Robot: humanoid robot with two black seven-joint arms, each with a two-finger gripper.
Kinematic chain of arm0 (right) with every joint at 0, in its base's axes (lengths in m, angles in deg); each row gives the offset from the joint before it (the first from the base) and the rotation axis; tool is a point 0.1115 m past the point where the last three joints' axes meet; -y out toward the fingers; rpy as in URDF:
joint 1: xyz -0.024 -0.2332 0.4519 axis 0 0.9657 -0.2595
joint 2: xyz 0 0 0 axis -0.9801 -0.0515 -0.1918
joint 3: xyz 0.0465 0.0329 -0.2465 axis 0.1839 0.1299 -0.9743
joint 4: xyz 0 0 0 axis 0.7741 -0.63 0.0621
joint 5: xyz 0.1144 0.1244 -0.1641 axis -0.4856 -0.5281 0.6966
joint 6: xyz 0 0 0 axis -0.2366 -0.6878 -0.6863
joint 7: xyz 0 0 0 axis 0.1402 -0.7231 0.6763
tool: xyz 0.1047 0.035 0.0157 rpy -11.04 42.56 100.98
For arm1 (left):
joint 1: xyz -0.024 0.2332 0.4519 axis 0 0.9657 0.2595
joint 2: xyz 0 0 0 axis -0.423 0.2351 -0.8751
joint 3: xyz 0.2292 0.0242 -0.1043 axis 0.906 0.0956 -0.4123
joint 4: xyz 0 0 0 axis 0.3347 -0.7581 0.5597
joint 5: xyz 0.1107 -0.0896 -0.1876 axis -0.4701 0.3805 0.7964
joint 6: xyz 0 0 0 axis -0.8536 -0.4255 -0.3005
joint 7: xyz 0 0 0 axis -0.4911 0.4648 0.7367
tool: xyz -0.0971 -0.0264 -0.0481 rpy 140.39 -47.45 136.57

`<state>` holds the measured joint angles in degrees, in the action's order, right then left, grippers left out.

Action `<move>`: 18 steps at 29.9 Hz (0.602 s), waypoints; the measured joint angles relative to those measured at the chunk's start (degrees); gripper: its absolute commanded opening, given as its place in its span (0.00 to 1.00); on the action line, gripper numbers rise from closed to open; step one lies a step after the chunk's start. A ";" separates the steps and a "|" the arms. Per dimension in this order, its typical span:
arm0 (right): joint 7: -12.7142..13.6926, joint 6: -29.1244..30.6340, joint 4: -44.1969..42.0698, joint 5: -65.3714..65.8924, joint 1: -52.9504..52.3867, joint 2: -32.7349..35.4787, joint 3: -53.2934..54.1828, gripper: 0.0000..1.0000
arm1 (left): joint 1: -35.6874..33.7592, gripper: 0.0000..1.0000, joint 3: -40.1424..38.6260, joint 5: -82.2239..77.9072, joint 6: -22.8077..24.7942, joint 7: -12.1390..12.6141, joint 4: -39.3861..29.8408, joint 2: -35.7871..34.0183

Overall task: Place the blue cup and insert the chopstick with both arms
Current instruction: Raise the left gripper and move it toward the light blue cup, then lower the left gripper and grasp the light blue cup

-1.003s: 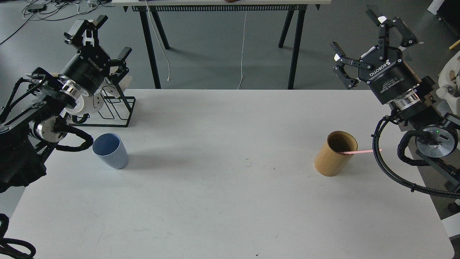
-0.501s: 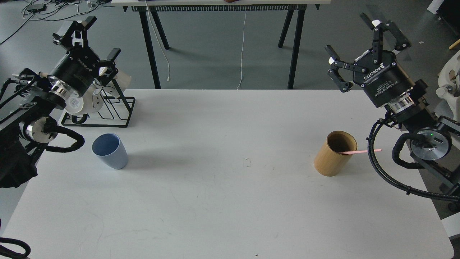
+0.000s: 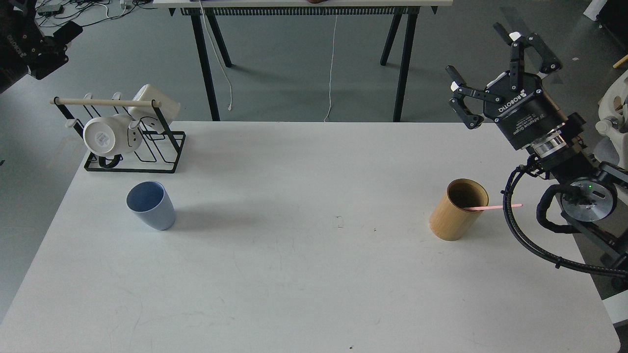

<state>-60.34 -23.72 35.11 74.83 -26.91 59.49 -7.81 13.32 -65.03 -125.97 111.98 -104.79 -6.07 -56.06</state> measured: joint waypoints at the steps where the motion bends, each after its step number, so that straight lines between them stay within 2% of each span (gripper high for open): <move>1: 0.00 0.00 -0.08 0.00 0.04 0.00 0.00 0.88 | -0.06 1.00 0.09 -5.36 0.00 0.00 -1.43 -1.07; 5: 0.00 0.00 -0.19 0.03 1.00 0.00 -0.12 0.89 | 0.09 1.00 0.89 -29.58 0.00 0.00 -5.95 -3.14; 9: 0.01 0.00 -0.21 0.03 2.31 0.00 -0.04 0.89 | 0.19 0.99 3.55 -50.09 0.00 0.00 -6.40 -3.19; 14: 0.02 0.00 -0.21 0.03 3.12 0.34 0.18 0.89 | 0.27 0.99 6.59 -61.69 -0.03 -0.01 -4.09 -3.02; 18: 0.02 0.00 -0.21 0.03 3.61 0.44 0.20 0.89 | 0.37 1.00 9.85 -65.17 -0.04 -0.01 1.80 0.80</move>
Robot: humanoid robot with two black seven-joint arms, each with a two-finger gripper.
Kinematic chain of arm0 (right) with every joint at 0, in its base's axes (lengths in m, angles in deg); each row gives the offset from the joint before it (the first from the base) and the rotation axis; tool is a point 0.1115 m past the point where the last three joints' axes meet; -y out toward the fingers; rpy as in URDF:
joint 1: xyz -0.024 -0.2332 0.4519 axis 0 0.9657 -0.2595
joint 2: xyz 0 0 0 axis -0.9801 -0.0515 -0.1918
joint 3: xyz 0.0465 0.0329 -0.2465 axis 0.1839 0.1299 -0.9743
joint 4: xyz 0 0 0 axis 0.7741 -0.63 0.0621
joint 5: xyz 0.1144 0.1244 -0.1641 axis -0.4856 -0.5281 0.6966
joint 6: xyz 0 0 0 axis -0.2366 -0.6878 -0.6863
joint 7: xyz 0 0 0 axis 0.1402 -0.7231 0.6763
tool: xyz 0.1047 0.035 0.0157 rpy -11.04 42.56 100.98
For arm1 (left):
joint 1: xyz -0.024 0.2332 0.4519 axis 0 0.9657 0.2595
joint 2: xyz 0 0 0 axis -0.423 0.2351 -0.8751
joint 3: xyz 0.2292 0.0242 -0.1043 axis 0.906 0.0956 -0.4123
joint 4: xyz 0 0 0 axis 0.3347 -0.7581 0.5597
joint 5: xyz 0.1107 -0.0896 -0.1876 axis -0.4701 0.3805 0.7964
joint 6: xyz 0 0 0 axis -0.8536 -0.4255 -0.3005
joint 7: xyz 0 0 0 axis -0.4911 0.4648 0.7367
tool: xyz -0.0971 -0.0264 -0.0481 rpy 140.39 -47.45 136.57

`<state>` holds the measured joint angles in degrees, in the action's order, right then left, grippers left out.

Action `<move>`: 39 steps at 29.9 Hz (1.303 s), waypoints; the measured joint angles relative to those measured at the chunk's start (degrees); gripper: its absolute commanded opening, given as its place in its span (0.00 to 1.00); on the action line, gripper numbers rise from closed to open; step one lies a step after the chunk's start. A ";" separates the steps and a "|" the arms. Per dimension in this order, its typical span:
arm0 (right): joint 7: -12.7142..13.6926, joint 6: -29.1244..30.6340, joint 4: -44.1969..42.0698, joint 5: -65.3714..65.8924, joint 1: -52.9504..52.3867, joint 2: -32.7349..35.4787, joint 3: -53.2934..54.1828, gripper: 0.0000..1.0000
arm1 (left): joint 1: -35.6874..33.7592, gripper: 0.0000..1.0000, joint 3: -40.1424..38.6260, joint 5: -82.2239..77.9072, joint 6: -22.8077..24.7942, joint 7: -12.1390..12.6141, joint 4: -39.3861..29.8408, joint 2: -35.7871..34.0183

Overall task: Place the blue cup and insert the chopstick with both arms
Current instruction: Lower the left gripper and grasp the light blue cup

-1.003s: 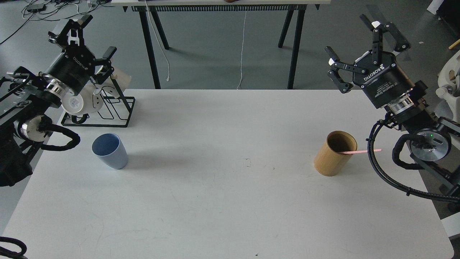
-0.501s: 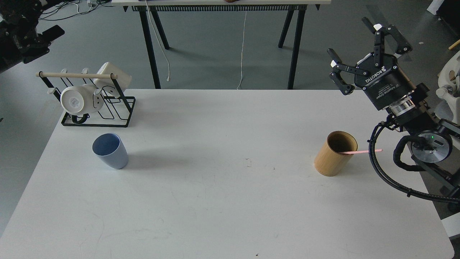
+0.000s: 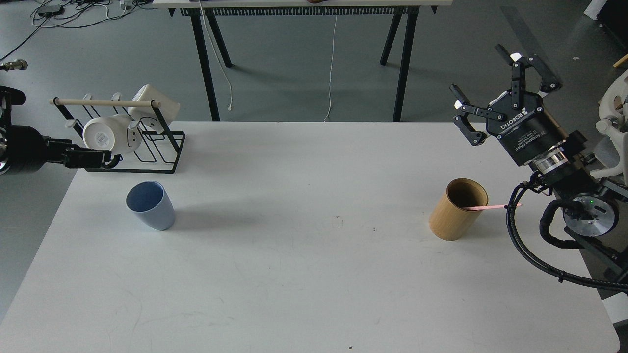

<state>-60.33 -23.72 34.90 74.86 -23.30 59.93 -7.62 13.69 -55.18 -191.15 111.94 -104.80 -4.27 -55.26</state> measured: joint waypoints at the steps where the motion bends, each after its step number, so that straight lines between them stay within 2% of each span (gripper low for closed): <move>1: 0.00 0.00 0.00 0.00 0.05 0.01 -0.01 0.89 | 0.01 0.99 0.49 -0.26 0.00 0.00 1.70 1.14; 7: 0.00 0.00 -0.06 0.00 0.75 0.01 -0.18 0.89 | 0.13 0.99 1.51 -0.47 0.00 -0.01 6.26 6.00; 23: 0.00 0.00 -1.13 0.00 1.79 0.03 -0.41 0.89 | 4.59 0.99 1.46 0.00 0.02 0.02 6.39 8.28; 30: -0.01 0.00 -1.14 0.00 1.98 0.01 -0.45 0.89 | 5.55 0.95 1.24 0.69 0.02 0.02 6.45 10.39; 33: -0.03 0.00 -1.14 0.00 2.38 0.01 -0.43 0.89 | 5.63 0.83 1.25 2.49 0.02 0.02 6.51 10.70; 35: -0.02 0.00 -1.14 0.00 2.63 0.00 -0.29 0.89 | 5.68 0.70 1.33 3.69 0.02 0.02 6.51 10.73; 38: -0.02 0.00 -1.23 0.00 2.90 0.01 -0.22 0.89 | 6.37 0.40 1.44 4.66 0.02 0.02 6.51 10.74; 39: -0.03 0.00 -1.33 0.00 2.99 0.02 -0.19 0.89 | 6.65 0.34 1.46 4.74 0.02 0.02 6.52 10.73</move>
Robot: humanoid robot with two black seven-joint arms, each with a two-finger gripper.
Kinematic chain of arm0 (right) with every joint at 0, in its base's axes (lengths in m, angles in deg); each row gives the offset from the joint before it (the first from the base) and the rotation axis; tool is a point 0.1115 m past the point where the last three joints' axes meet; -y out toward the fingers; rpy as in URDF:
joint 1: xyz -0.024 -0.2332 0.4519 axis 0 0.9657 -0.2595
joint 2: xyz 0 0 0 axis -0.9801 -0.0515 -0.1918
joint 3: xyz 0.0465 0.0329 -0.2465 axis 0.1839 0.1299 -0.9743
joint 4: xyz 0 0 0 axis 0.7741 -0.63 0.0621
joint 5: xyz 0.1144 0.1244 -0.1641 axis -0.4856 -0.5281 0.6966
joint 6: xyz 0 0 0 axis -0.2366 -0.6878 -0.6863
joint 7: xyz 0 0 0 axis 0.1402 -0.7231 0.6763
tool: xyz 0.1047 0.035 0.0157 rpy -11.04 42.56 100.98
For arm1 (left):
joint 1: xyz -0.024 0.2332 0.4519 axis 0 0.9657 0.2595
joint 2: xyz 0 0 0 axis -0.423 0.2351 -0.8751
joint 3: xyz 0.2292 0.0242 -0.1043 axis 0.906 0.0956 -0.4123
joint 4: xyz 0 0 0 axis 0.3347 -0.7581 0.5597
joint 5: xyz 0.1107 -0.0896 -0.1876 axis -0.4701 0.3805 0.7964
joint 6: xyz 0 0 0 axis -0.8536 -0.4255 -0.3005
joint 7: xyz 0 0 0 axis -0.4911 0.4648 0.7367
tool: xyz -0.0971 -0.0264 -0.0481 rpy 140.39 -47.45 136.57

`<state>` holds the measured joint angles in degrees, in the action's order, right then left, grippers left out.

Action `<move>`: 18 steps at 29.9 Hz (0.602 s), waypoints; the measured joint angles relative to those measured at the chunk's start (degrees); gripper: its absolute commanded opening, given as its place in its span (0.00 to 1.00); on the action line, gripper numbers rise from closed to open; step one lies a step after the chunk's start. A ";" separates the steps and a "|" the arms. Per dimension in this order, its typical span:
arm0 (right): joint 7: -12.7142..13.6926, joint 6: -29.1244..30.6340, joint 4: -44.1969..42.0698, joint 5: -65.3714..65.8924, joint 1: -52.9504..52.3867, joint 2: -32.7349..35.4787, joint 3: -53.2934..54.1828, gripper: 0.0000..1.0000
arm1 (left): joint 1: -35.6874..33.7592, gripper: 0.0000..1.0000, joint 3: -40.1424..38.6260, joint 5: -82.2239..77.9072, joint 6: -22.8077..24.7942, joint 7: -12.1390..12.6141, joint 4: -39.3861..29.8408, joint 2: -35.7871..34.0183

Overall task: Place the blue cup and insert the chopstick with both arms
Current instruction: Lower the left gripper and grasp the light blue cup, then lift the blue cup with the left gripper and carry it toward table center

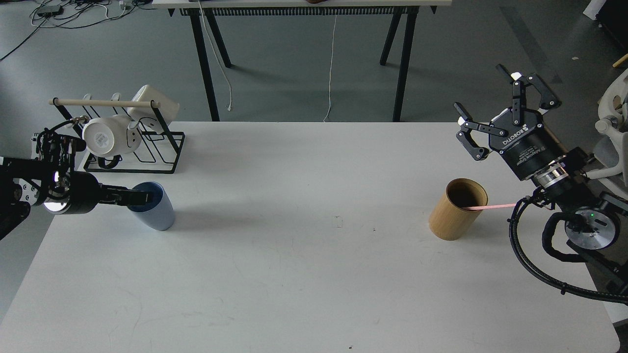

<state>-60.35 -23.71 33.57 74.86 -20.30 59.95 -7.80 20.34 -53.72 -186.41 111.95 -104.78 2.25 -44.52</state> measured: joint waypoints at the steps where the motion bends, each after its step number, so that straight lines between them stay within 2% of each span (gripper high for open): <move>1: 0.00 0.00 -0.06 0.00 0.07 0.02 0.04 0.89 | 0.20 0.34 0.01 0.03 0.00 0.00 0.01 0.00; 4: 0.00 0.00 -0.14 0.00 0.20 0.06 0.09 0.89 | 0.47 0.25 0.02 0.05 0.00 0.00 0.00 0.00; 6: 0.00 0.00 -0.15 0.00 0.25 0.11 0.09 0.89 | 0.55 0.11 0.03 0.05 0.00 0.00 0.00 -0.02; 8: 0.00 0.00 -0.16 0.00 0.31 0.15 0.10 0.89 | 0.76 0.02 0.02 0.12 0.00 0.00 0.00 -0.04; 18: 0.01 0.00 -0.16 0.00 1.15 0.15 0.14 0.89 | 0.64 0.00 -0.20 2.13 0.00 0.00 0.01 -0.08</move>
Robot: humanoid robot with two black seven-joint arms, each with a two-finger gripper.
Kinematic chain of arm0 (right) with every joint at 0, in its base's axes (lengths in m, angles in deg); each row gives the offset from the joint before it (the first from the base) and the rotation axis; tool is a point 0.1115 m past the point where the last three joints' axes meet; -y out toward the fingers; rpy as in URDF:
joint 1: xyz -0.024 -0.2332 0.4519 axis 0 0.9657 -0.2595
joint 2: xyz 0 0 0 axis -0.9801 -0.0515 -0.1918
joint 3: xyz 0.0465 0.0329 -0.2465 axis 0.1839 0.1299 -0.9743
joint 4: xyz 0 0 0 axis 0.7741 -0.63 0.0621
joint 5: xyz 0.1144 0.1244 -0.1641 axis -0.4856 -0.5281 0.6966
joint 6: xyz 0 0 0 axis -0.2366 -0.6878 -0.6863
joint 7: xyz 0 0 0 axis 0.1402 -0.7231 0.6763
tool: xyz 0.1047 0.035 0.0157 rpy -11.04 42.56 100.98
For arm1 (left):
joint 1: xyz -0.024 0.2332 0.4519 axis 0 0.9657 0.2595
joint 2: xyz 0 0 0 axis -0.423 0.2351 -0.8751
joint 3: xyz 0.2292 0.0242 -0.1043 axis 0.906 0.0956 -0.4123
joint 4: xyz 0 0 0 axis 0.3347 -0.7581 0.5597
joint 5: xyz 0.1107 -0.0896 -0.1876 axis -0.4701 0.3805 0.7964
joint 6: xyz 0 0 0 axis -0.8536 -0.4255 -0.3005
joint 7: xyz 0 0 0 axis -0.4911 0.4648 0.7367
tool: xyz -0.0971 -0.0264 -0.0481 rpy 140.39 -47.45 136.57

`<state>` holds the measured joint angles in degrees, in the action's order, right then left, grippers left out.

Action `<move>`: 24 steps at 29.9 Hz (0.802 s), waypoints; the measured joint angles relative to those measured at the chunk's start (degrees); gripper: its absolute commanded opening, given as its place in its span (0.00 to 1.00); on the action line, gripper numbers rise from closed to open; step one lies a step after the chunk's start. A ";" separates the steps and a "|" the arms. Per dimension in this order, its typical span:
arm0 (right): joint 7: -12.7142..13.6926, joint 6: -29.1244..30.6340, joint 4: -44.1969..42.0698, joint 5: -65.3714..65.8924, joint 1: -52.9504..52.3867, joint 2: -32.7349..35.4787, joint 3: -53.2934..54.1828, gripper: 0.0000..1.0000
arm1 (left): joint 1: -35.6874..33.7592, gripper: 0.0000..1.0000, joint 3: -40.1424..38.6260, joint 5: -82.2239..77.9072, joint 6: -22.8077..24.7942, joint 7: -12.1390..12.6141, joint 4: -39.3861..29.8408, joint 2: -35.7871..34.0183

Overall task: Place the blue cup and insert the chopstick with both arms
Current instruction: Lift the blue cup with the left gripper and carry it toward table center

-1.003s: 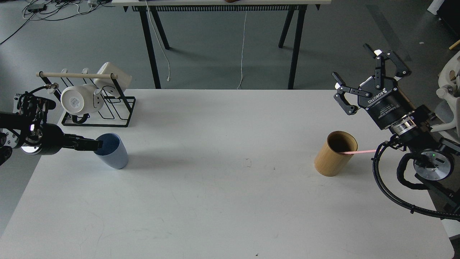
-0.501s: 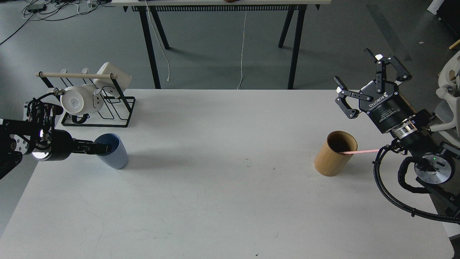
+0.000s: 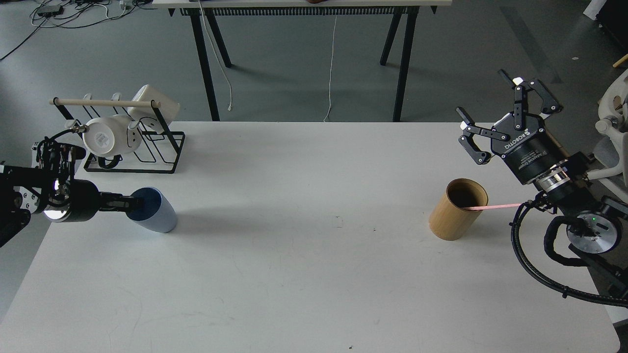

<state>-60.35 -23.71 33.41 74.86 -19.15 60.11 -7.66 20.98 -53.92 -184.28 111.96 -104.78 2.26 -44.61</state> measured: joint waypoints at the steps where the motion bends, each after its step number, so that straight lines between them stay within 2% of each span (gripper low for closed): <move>1: 0.00 0.00 0.00 0.00 0.05 0.00 0.01 0.89 | -0.11 0.00 0.00 0.41 0.00 0.00 0.00 -0.14; 6: 0.01 0.00 0.00 0.00 0.10 0.00 0.14 0.89 | -0.52 0.00 -0.42 3.25 0.00 0.01 -1.49 -0.52; 11: 0.01 0.00 -1.12 -0.07 -0.01 -0.01 1.96 0.89 | -4.37 0.00 -0.64 9.98 0.00 0.01 -12.73 -0.12; 14: 0.01 0.00 -2.56 -0.16 -0.13 0.33 4.36 0.89 | -9.85 0.00 -0.23 12.61 0.00 0.00 -14.91 4.06; 19: 0.02 0.00 -4.58 -1.00 0.03 1.43 6.46 0.89 | -20.73 0.00 5.76 12.95 0.00 -0.01 -5.19 16.21; 24: 0.01 0.00 -5.67 -1.14 1.20 1.50 6.58 0.89 | -28.75 0.00 21.32 12.94 0.00 -0.01 4.52 28.65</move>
<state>-60.33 -23.71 27.74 73.72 -17.95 61.61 -1.08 -7.76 -32.59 -171.33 111.96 -104.79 6.78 -15.95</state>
